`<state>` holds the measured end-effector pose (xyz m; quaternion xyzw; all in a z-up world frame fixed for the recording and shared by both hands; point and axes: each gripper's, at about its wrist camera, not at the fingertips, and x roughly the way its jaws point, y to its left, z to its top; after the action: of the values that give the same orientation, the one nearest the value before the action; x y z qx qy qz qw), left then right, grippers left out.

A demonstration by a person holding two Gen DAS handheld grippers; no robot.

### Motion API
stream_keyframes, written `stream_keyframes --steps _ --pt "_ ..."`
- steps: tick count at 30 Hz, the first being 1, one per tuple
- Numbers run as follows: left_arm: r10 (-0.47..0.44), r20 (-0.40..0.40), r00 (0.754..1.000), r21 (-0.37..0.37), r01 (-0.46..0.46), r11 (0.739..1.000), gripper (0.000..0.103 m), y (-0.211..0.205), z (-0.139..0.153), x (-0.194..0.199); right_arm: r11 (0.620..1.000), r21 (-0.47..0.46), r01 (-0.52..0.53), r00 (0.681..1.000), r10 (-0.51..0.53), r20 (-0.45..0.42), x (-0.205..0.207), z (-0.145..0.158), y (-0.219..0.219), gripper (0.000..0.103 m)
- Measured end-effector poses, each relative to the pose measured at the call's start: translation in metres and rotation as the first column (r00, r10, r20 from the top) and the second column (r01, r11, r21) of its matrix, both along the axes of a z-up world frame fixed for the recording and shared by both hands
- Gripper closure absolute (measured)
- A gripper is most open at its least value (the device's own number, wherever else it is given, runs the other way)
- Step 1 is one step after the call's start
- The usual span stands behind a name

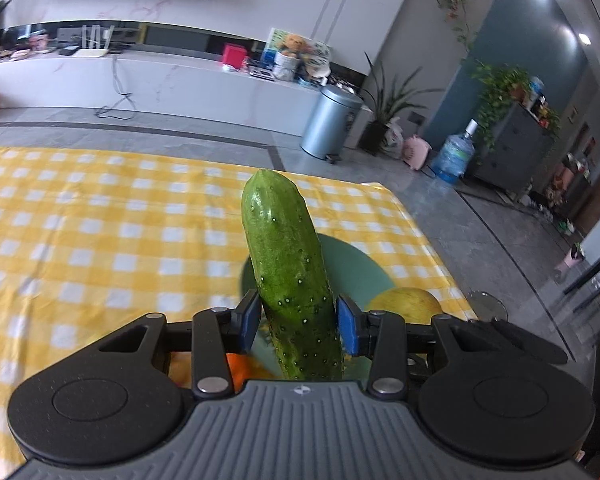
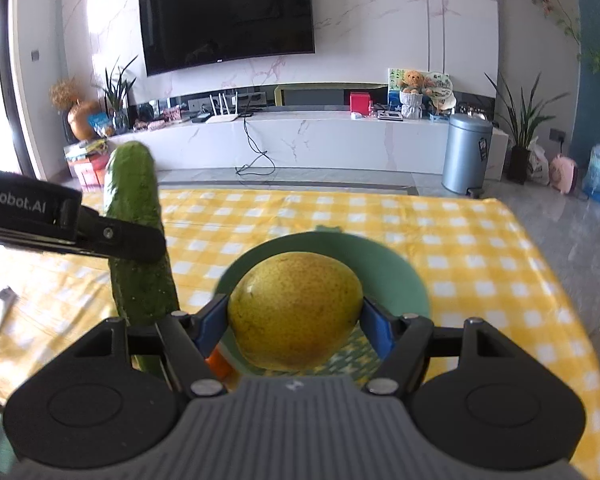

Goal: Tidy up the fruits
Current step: 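Lift the cucumber with the left tool while the right tool carries the pear toward the bowl, then lower the cucumber into the green bowl and open the left tool while the right tool releases the pear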

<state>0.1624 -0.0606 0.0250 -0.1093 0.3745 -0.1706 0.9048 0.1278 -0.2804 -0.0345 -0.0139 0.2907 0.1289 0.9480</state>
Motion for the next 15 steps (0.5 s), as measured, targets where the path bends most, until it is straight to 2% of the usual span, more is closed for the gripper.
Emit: stream_keyframes --steps 6,10,15 --pt "-0.065 -0.091 0.994 0.020 0.067 0.998 0.057 -0.025 -0.014 0.039 0.994 -0.072 -0.077 0.994 0.071 -0.088 0.040 -0.016 -0.010 0.035" --pt "-0.104 -0.130 0.986 0.062 0.113 0.992 0.058 -0.040 -0.027 0.054 0.986 -0.099 -0.138 0.978 0.119 -0.171 0.060 -0.031 -0.010 0.035" --pt "-0.119 -0.181 0.976 0.090 0.137 0.986 0.058 -0.050 -0.042 0.072 0.974 -0.112 -0.196 0.959 0.167 -0.231 0.076 -0.043 -0.007 0.035"
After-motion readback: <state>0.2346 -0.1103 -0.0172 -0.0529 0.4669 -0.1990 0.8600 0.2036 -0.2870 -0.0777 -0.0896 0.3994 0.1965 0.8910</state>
